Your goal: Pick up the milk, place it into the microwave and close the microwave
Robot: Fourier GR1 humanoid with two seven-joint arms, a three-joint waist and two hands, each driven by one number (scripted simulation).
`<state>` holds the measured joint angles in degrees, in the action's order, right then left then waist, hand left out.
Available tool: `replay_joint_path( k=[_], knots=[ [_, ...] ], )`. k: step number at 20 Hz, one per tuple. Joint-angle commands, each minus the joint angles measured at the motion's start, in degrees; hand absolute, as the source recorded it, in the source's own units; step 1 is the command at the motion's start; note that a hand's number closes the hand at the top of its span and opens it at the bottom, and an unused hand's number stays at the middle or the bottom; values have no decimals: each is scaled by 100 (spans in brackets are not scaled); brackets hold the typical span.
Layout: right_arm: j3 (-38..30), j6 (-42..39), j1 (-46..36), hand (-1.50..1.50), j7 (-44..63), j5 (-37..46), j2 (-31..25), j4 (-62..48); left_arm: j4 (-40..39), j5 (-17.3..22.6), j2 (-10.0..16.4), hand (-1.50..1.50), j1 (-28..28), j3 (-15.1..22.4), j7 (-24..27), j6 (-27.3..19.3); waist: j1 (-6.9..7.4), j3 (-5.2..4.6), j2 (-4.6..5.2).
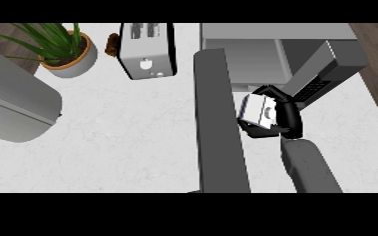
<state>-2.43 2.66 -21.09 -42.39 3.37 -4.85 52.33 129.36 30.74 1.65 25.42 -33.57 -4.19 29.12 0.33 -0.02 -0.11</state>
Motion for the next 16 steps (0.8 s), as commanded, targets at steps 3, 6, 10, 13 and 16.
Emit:
replay_joint_path(
  k=[3, 6, 10, 13, 16],
  knots=[
    [171, 828, -893, 150, 887, 470, 228, 49, 79, 61, 152, -150, -139, -118, -201, -77, 23, 2, 7],
    [4, 1098, -1400, 150, 863, 738, -58, -615, -204, 289, 251, -150, -250, -203, -240, -48, 66, 3, 26],
    [-66, 1424, -2381, 150, 1227, 1047, -90, -1622, -307, 250, 180, -150, -193, -301, 42, 181, 203, 3, 59],
    [-234, 1661, -2748, 150, 848, 1141, -102, -2358, -515, -241, 111, -150, -537, -31, 5, 107, 159, 6, 76],
    [-300, 2057, -3156, 150, 1036, 1312, -138, -2909, -475, -295, -97, -150, -242, -3, 184, 342, 249, 5, 91]
  ],
)
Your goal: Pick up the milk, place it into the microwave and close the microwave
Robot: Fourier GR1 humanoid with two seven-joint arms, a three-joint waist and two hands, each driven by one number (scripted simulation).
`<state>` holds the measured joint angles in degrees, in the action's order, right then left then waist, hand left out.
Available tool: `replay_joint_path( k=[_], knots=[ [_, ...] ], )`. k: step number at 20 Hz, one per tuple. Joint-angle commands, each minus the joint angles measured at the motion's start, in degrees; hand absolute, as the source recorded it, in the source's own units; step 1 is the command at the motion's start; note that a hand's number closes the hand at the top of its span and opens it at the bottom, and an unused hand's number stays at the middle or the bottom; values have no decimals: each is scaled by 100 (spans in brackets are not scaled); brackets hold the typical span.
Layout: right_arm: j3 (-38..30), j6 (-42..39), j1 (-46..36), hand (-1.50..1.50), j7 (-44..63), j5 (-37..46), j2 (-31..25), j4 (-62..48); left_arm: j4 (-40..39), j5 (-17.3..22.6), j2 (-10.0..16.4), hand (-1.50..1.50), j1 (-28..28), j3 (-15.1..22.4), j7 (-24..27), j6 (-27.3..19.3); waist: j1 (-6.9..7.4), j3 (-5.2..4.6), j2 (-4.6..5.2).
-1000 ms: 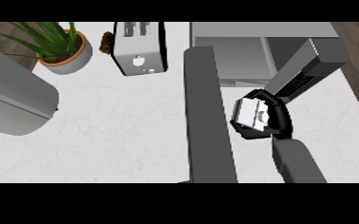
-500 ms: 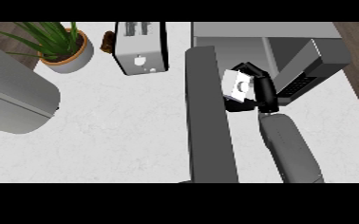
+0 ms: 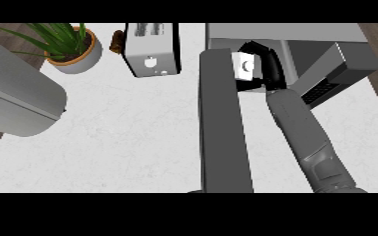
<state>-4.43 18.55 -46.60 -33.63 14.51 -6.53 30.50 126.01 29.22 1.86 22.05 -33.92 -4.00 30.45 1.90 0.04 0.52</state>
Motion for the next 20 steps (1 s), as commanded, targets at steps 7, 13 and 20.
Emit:
replay_joint_path(
  k=[7, 13, 20],
  knots=[
    [-503, 752, -1116, 150, -256, 114, -362, -1572, -346, -166, -15, -150, -291, 199, 173, 228, 284, 9, 159],
    [-442, 1944, -1328, 150, -323, 438, -541, -1803, -517, -78, 191, -150, -373, -18, 245, 274, 382, 5, 192],
    [-366, 2392, -1339, 150, -510, 667, -834, -2138, -407, -93, 158, -150, -548, 239, -24, 114, 523, 22, 297]
  ],
)
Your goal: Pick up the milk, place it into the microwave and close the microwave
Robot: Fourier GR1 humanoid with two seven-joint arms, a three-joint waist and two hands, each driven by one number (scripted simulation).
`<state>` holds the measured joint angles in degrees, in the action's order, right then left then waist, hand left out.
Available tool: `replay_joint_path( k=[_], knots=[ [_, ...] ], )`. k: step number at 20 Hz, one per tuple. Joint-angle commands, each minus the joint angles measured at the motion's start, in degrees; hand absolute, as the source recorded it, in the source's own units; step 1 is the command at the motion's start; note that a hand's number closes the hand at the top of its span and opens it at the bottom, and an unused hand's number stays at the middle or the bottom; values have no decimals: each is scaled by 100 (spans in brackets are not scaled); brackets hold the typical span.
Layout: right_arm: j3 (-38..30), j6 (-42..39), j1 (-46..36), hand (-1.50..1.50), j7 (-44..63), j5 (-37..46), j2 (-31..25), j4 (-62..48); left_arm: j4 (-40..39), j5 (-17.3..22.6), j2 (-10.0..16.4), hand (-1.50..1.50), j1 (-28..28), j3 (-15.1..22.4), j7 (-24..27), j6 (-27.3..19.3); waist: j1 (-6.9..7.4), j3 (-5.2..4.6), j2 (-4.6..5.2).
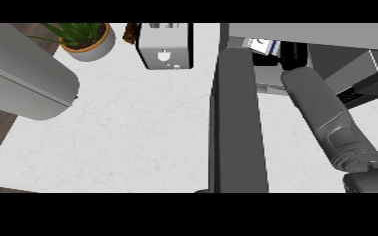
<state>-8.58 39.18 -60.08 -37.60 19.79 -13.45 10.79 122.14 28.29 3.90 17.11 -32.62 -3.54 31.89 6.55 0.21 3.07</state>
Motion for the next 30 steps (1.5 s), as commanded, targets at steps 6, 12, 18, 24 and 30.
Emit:
replay_joint_path(
  k=[6, 12, 18, 24, 30],
  knots=[
    [148, 1202, 23, -150, 565, 364, -319, -636, -243, -151, 123, -150, -294, 57, -3, -26, 139, 0, 123],
    [288, 1085, 106, -150, 534, 502, -241, -606, -319, -433, 149, -150, -367, 59, 120, 4, 177, 27, 119],
    [284, 514, -45, -150, 218, 496, -267, -523, -444, -618, 133, -150, -498, 355, 112, 147, 106, 23, 110],
    [76, -149, -208, -150, 35, 270, -125, -493, -662, -694, 133, -150, -513, 607, 181, 435, 105, 13, 83],
    [-385, -851, 44, -150, -499, -229, 118, -356, -674, -720, 133, -150, -501, 889, 260, 763, -41, 14, -19]
  ],
)
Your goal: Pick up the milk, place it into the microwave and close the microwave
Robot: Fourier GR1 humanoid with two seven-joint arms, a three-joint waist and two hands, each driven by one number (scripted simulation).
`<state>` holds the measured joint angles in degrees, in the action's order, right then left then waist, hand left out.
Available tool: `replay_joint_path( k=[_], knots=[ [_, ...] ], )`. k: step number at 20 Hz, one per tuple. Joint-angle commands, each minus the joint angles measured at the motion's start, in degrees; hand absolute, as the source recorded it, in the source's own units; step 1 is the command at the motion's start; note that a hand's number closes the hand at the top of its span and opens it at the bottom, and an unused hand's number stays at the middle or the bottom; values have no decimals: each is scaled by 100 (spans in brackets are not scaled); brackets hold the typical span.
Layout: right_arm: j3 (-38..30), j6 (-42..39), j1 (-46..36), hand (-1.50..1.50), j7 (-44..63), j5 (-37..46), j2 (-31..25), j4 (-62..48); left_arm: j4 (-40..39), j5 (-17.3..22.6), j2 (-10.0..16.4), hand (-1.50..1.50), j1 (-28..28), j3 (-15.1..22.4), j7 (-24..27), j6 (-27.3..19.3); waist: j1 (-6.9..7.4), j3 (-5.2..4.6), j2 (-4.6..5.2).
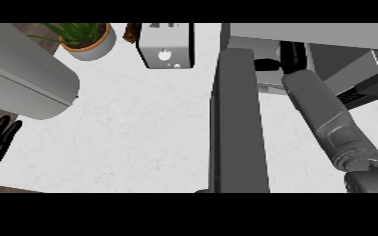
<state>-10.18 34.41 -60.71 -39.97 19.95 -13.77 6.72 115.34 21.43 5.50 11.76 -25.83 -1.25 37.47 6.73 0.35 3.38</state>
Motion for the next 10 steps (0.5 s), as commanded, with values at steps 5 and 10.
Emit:
replay_joint_path(
  k=[5, 10],
  knots=[
    [-563, -1192, 158, -150, -584, -603, 27, 97, 82, -204, -309, -150, 18, 548, 37, 169, -107, -3, -72],
    [-815, -1873, 542, -150, -948, -893, 167, 63, 195, -445, -450, -150, -168, 915, -224, -8, -345, -10, -174]
  ],
)
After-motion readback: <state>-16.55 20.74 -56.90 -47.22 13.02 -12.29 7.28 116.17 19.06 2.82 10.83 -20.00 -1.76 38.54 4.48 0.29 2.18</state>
